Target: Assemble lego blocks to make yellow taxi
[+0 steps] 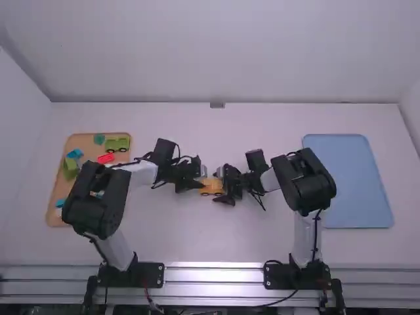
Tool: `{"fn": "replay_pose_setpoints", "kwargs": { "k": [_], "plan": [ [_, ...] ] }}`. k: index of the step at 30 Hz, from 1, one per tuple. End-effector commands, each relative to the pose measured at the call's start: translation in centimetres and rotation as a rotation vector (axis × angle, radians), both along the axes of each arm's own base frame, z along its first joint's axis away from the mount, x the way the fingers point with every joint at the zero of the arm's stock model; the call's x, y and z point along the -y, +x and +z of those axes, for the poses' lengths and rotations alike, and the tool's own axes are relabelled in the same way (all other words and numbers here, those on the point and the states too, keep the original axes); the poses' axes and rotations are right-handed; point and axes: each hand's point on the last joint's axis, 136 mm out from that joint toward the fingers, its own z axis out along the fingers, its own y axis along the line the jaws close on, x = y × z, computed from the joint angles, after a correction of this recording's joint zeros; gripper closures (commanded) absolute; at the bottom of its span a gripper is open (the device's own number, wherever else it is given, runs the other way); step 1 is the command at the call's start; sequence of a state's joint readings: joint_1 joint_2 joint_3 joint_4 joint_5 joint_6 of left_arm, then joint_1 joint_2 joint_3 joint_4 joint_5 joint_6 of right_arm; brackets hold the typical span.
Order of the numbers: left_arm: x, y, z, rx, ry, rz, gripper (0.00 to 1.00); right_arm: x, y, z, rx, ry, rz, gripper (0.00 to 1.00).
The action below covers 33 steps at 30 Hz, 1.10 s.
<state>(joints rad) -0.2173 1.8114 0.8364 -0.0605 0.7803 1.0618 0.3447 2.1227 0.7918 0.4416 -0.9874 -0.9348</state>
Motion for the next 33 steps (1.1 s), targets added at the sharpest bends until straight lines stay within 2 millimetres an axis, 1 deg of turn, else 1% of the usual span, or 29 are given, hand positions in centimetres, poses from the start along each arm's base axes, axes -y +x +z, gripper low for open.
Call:
{"fn": "replay_pose_setpoints", "kwargs": {
  "k": [1,2,5,7,9,11,15,23,27,30,33],
  "plan": [
    [0.1,-1.1,-1.0,-0.038,-0.004,-0.017,0.83,0.1,0.2,-0.4,0.000,-0.003,0.000,0.02],
    [0.1,-1.1,-1.1,-0.039,-0.003,-0.016,0.83,0.1,0.2,-0.4,0.000,-0.003,0.000,0.03],
    [0.1,-1.1,-1.0,-0.041,-0.004,-0.014,0.83,0.0,0.2,-0.4,0.008,-0.003,0.005,0.14],
    [0.1,-1.0,-1.0,-0.037,-0.005,-0.015,0.83,0.1,0.2,-0.4,0.012,-0.003,0.006,0.25],
    [0.1,-1.0,-1.0,-0.037,-0.004,-0.014,0.82,0.1,0.2,-0.4,0.013,-0.003,0.007,0.33],
    [0.2,-1.0,-1.0,-0.033,-0.005,-0.017,0.83,0.1,0.2,-0.4,0.013,-0.003,0.007,0.44],
    [0.2,-1.0,-1.0,-0.028,-0.005,-0.018,0.82,0.1,0.2,-0.4,0.012,-0.003,0.007,0.55],
    [0.2,-0.8,-1.0,-0.022,-0.007,-0.017,0.82,0.0,0.2,-0.3,0.011,0.000,0.009,0.55],
    [0.7,-1.2,-1.0,-0.022,-0.005,-0.034,0.82,0.0,0.2,-0.3,0.011,0.001,0.010,0.56],
    [1.1,-1.5,-1.1,-0.021,0.006,-0.046,0.82,0.0,0.1,-0.3,0.009,0.002,0.011,0.55],
    [1.1,-1.4,-1.7,-0.010,0.051,-0.044,0.83,-0.2,-0.1,-0.3,0.007,0.000,0.018,0.55]
  ]
}}
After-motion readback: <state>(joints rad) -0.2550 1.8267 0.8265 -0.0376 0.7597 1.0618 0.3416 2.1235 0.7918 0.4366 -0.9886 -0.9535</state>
